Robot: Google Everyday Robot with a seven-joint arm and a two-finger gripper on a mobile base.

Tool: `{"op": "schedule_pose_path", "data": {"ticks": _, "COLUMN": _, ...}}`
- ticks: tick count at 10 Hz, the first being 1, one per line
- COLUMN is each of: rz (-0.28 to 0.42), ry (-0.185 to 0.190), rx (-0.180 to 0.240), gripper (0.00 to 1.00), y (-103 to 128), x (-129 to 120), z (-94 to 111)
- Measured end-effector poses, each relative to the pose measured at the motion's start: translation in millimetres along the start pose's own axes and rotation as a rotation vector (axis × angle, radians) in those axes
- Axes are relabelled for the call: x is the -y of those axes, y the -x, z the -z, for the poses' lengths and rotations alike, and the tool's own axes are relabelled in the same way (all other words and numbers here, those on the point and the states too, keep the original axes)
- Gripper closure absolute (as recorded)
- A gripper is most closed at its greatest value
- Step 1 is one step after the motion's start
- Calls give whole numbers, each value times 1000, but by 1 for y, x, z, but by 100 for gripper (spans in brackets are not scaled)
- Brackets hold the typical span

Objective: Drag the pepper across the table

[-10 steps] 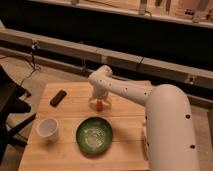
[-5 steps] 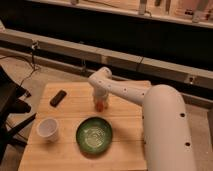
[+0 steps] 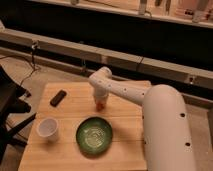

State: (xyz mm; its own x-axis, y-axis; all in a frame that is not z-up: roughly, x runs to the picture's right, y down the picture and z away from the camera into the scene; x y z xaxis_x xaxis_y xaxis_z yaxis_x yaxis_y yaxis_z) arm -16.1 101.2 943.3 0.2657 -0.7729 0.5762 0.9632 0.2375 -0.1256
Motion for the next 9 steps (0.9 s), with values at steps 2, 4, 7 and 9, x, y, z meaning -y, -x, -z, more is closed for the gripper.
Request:
{"op": "schedule_pose_path", "data": {"ticks": 2, "rz": 2, "ry": -1, "rx": 1, "gripper": 86, "y": 1, "x": 1, "z": 1}}
{"op": "schedule_pose_path", "data": {"ticks": 4, "rz": -2, "ry": -2, "rx": 1, "gripper": 86, "y": 1, "x": 0, "z": 2}}
{"op": "schedule_pose_path", "data": {"ticks": 7, "rz": -5, "ry": -1, "rx": 2, "gripper": 86, "y": 2, "x": -2, "z": 4}}
{"op": "schedule_pose_path", "data": {"ticks": 9, "rz": -6, "ry": -1, "rx": 3, "gripper": 86, "y": 3, "x": -2, "z": 5}}
